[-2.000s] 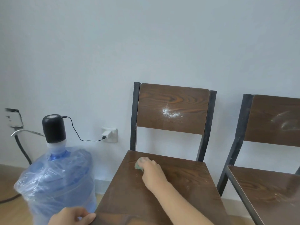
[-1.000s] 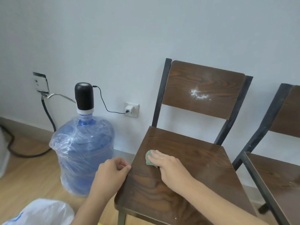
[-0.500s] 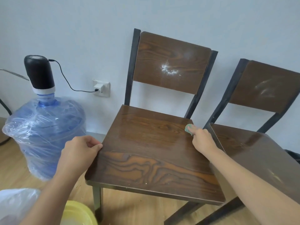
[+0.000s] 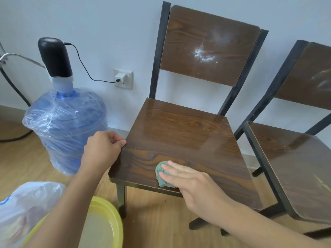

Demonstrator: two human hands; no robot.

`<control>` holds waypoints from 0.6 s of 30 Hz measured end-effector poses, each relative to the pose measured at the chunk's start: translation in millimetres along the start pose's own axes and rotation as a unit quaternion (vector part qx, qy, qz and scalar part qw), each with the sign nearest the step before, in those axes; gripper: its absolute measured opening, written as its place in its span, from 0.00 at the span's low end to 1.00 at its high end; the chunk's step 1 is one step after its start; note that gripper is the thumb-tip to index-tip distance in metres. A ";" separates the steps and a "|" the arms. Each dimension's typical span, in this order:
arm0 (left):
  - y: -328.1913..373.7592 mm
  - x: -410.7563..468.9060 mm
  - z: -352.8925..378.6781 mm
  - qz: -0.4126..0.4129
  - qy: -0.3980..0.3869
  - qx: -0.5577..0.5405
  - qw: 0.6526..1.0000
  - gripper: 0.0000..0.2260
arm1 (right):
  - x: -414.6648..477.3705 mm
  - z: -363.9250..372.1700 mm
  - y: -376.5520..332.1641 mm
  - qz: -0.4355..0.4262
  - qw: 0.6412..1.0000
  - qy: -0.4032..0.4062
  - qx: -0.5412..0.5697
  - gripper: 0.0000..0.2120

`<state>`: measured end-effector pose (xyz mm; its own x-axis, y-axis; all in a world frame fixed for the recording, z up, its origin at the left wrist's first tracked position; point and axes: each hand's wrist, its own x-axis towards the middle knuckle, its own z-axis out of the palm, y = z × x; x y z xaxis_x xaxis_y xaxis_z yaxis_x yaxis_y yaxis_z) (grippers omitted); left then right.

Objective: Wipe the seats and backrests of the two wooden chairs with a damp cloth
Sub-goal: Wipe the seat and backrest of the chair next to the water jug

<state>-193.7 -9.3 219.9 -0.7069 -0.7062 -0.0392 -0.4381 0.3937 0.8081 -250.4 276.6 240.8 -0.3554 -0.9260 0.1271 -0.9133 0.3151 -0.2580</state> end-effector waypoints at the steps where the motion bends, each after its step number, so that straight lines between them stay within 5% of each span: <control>1: -0.5 -0.1 -0.2 0.003 0.000 0.000 1.000 0.08 | -0.3 -1.4 0.5 -0.004 1.000 0.005 -0.001 0.28; 9: -6.1 9.5 -0.3 0.010 -0.018 -0.003 1.000 0.09 | 1.7 -7.6 -7.4 -0.012 1.000 -0.003 0.016 0.23; 18: -49.7 37.6 7.9 -0.029 -0.031 -0.030 0.999 0.03 | 5.4 3.9 -2.4 -0.133 0.988 -0.064 -0.046 0.20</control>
<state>-202.9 -50.8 173.6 -0.7155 -0.6879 -0.1216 -0.4461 0.3159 0.8374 -249.4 270.1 238.3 -0.0769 -0.9955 0.0546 -0.9873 0.0684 -0.1435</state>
